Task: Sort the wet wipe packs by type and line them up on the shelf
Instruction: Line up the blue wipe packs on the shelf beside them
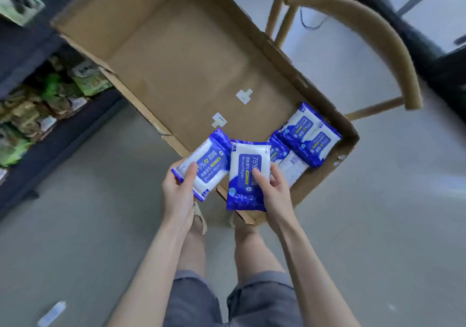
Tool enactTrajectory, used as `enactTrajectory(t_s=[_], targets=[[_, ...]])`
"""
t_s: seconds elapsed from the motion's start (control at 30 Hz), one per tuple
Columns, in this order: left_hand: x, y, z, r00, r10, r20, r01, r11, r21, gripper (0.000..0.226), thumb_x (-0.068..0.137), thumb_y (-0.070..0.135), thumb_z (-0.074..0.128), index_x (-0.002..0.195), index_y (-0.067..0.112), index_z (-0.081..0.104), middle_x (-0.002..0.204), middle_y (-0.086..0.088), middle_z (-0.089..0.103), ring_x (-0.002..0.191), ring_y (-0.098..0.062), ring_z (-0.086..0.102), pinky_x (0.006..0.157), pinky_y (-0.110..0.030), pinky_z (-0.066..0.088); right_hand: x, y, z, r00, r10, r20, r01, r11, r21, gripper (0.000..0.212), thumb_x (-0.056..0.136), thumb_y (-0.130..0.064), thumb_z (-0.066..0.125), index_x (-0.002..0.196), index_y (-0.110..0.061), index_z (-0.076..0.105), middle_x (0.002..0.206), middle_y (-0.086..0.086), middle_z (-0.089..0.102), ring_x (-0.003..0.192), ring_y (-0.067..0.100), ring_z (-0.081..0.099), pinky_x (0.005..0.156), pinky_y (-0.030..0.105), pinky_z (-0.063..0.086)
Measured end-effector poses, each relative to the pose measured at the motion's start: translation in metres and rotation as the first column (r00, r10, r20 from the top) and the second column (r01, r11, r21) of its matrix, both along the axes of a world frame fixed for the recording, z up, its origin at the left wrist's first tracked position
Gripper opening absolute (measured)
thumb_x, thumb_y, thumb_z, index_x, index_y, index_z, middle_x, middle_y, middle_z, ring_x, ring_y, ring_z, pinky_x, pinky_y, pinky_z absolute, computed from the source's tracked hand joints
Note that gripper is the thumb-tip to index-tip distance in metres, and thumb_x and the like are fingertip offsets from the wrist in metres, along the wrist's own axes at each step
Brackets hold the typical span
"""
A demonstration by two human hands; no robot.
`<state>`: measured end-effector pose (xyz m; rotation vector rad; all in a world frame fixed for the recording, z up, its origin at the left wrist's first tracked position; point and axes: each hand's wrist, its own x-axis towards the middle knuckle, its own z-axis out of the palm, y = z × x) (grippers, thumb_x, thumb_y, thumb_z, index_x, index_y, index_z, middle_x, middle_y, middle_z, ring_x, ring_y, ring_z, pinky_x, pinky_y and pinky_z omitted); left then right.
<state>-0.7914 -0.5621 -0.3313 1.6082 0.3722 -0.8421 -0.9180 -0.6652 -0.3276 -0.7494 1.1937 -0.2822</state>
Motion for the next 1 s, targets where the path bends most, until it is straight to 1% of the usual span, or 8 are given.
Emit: enactTrajectory(t_s=[0.13,0.2,0.3,0.43,0.57,0.8,0.93,1.0], targets=[[0.041,0.065,0.041,0.996,0.086,0.0,-0.086,0.995,-0.049,0.016,0.092,0.007,0.057,0.106,0.014,0.057,0.106,-0.011,0.067,0.093,-0.026,0.065,0.078,-0.039,0.049,0.05,0.039,0.041,0.97,0.242,0.039,-0.241,0.97,-0.031,0.037,0.082,0.008,0.058,0.109,-0.017,0.058,0.099,0.009,0.071,0.085,0.021,0.068,0.074,0.034,0.057],[0.063,0.1,0.059,0.99,0.137,0.018,-0.135,0.988,-0.069,0.021,0.091,0.003,0.056,0.11,0.012,0.056,0.104,-0.01,0.068,0.09,-0.023,0.066,0.076,-0.036,0.05,0.08,0.063,0.057,0.934,0.352,0.069,-0.348,0.935,-0.06,0.047,0.074,0.003,0.062,0.115,-0.018,0.057,0.103,0.009,0.071,0.09,0.024,0.068,0.079,0.04,0.057],[0.1,0.153,0.082,0.978,0.199,0.06,-0.194,0.978,-0.074,0.02,0.089,0.001,0.06,0.105,0.012,0.059,0.1,-0.007,0.069,0.086,-0.019,0.067,0.074,-0.033,0.053,0.128,0.102,0.075,0.89,0.45,0.072,-0.44,0.89,-0.121,0.049,0.069,-0.002,0.065,0.115,-0.017,0.057,0.099,0.007,0.073,0.085,0.02,0.069,0.07,0.033,0.057],[0.16,0.22,0.109,0.954,0.262,0.144,-0.251,0.964,-0.088,0.012,0.086,0.002,0.063,0.093,0.012,0.061,0.096,-0.006,0.07,0.085,-0.02,0.066,0.074,-0.032,0.054,0.198,0.16,0.094,0.871,0.488,0.063,-0.47,0.863,-0.185,0.035,0.074,0.003,0.072,0.102,-0.01,0.057,0.091,0.005,0.073,0.077,0.02,0.07,0.062,0.03,0.054],[0.215,0.277,0.136,0.911,0.338,0.237,-0.315,0.94,-0.129,0.006,0.089,0.007,0.062,0.093,0.01,0.063,0.093,-0.005,0.071,0.086,-0.019,0.066,0.081,-0.037,0.052,0.271,0.207,0.12,0.84,0.533,0.103,-0.495,0.83,-0.256,0.026,0.076,0.004,0.072,0.094,-0.011,0.06,0.089,0.005,0.074,0.077,0.022,0.07,0.064,0.03,0.055],[0.313,0.329,0.195,0.821,0.403,0.404,-0.358,0.915,-0.186,0.007,0.089,0.01,0.063,0.088,0.017,0.065,0.087,0.002,0.072,0.082,-0.012,0.067,0.073,-0.024,0.053,0.383,0.242,0.187,0.744,0.642,0.187,-0.516,0.729,-0.45,0.026,0.078,-0.001,0.072,0.098,-0.017,0.068,0.094,0.007,0.073,0.083,0.022,0.07,0.071,0.034,0.056],[0.373,0.343,0.23,0.78,0.399,0.483,-0.336,0.917,-0.215,0.01,0.086,0.009,0.065,0.089,0.018,0.064,0.086,0.003,0.074,0.086,-0.019,0.069,0.079,-0.034,0.055,0.451,0.245,0.224,0.725,0.656,0.209,-0.491,0.706,-0.51,0.027,0.074,-0.002,0.076,0.096,-0.015,0.067,0.089,0.006,0.074,0.079,0.023,0.07,0.069,0.036,0.057],[0.405,0.348,0.249,0.758,0.374,0.535,-0.301,0.927,-0.223,0.013,0.086,0.008,0.066,0.093,0.02,0.063,0.092,-0.001,0.074,0.09,-0.023,0.069,0.082,-0.041,0.054,0.489,0.245,0.242,0.712,0.665,0.227,-0.471,0.692,-0.547,0.027,0.073,-0.001,0.077,0.095,-0.009,0.064,0.084,0.006,0.073,0.074,0.022,0.069,0.059,0.032,0.056]])
